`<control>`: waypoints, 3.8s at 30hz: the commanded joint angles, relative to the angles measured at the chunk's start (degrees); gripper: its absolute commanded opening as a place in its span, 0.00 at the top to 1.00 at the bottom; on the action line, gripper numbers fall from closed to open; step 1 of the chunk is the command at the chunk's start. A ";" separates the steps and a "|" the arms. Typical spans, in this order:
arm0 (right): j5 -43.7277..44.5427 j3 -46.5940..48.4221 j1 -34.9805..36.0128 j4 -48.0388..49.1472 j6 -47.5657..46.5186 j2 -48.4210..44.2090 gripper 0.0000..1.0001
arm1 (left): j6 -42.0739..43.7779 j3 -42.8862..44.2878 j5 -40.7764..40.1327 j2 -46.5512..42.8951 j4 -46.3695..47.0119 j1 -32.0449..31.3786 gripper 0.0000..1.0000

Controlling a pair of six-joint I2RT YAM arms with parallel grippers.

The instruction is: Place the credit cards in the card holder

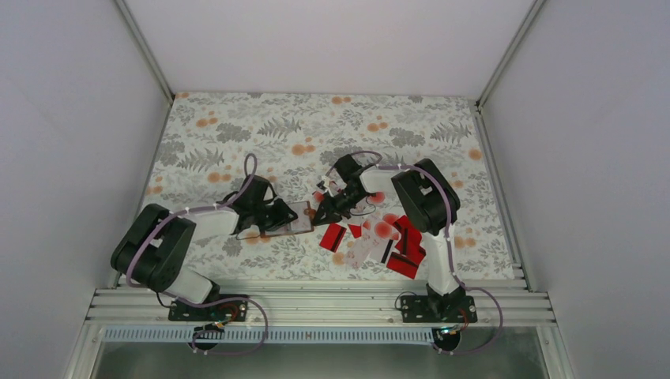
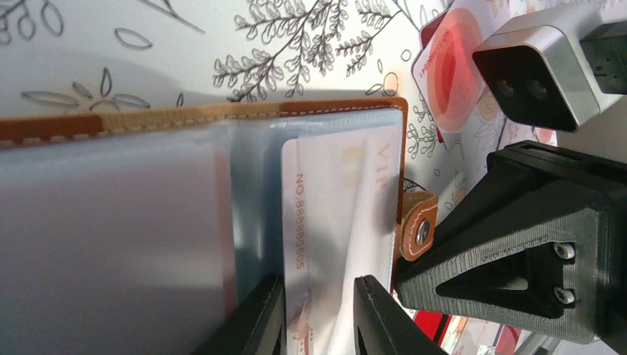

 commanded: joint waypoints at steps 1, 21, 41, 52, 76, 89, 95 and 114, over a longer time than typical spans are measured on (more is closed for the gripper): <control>1.10 0.72 0.98 0.86 -0.14 1.47 0.96 | 1.80 1.20 -4.84 -1.42 -10.94 -0.88 0.74; 0.90 0.77 0.98 2.15 1.29 0.71 0.96 | 5.28 15.36 -13.49 -1.49 -32.04 -4.58 0.28; 16.40 6.23 2.69 -9.76 -3.20 -9.40 0.58 | 9.80 13.93 -20.91 -16.94 -49.15 3.18 0.20; 40.82 20.77 9.89 -24.01 5.12 -5.54 0.36 | 6.12 8.99 -21.29 -15.27 -46.42 7.14 0.22; 49.04 40.29 18.57 -38.23 14.79 8.02 0.39 | 6.14 6.63 -24.92 -25.66 -41.55 10.28 0.23; 56.00 43.80 20.74 -43.00 17.99 11.12 0.48 | 7.82 5.50 -22.01 -25.63 -39.72 10.34 0.23; 60.79 44.53 20.70 -44.75 18.38 10.28 0.51 | 8.41 5.72 -21.70 -25.19 -39.26 10.35 0.23; 60.18 33.36 18.74 -35.93 13.86 5.17 0.87 | 7.12 6.18 -21.64 -20.71 -43.26 10.29 0.31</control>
